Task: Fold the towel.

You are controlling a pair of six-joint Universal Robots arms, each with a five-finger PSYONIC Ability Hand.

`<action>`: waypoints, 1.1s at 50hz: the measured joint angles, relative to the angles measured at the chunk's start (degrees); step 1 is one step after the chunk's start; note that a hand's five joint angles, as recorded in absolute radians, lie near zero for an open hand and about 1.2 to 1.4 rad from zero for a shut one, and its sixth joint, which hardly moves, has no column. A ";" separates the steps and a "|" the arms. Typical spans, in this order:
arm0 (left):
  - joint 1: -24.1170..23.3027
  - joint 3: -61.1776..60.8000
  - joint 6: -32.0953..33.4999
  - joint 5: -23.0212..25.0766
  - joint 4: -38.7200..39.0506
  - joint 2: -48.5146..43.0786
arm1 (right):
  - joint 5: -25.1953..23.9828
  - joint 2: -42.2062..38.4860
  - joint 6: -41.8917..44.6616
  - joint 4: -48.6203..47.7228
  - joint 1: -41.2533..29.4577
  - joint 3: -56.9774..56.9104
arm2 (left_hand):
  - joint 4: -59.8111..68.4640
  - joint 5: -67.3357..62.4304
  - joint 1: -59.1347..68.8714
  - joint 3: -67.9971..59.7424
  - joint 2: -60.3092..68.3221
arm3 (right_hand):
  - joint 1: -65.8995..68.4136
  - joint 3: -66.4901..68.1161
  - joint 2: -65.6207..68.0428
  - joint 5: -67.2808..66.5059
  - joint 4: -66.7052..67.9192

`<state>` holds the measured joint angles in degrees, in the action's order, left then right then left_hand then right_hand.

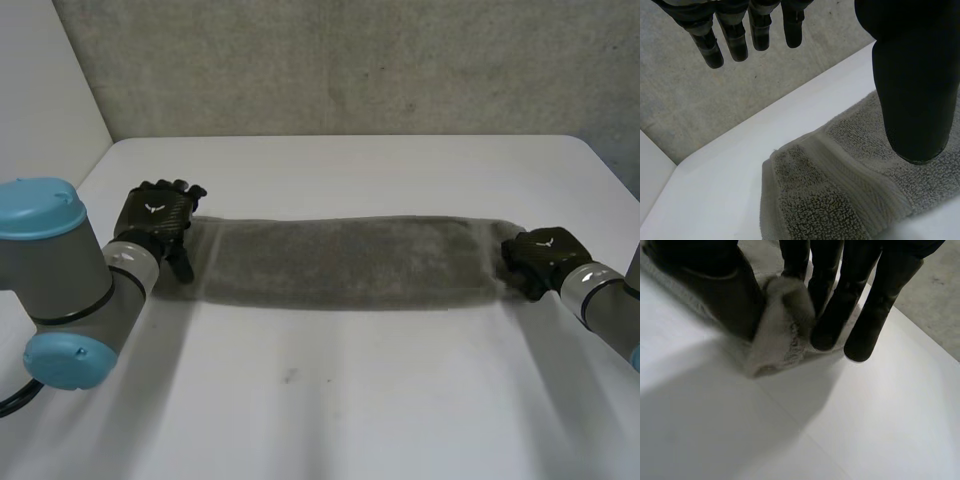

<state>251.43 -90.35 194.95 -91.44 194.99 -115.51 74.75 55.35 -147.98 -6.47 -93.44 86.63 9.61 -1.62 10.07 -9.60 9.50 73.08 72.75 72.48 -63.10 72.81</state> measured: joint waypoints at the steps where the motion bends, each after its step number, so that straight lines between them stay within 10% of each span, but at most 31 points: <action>1: 0.00 -0.11 0.00 0.01 0.18 0.00 | 0.44 -0.24 0.02 -0.30 0.37 -0.36 | 0.00 0.00 0.00 0.00 0.00 | 1.35 2.70 1.04 -1.97 2.69; 23: 0.07 -1.71 0.08 0.10 0.94 0.24 | 6.40 -1.75 13.35 2.94 12.32 -11.96 | 0.00 0.00 0.00 0.00 0.00 | 1.49 3.90 1.07 -2.52 3.98; 45: 0.26 -1.94 0.08 0.09 1.00 0.87 | 17.57 -10.05 8.30 10.83 -38.10 -37.19 | 0.00 0.00 0.00 0.00 0.00 | 1.75 3.90 2.60 -2.52 3.98; 55: 0.29 -1.89 0.08 0.03 1.00 0.90 | 18.57 -21.95 9.11 12.43 -47.67 -44.96 | 0.00 0.00 0.00 0.00 0.00 | 1.76 3.90 2.55 -2.52 3.98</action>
<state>251.72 -92.24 195.03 -91.40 195.99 -114.61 93.33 33.40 -138.87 5.96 -141.11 41.67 9.61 -1.62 10.07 -9.60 9.50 74.83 76.65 75.03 -65.62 76.79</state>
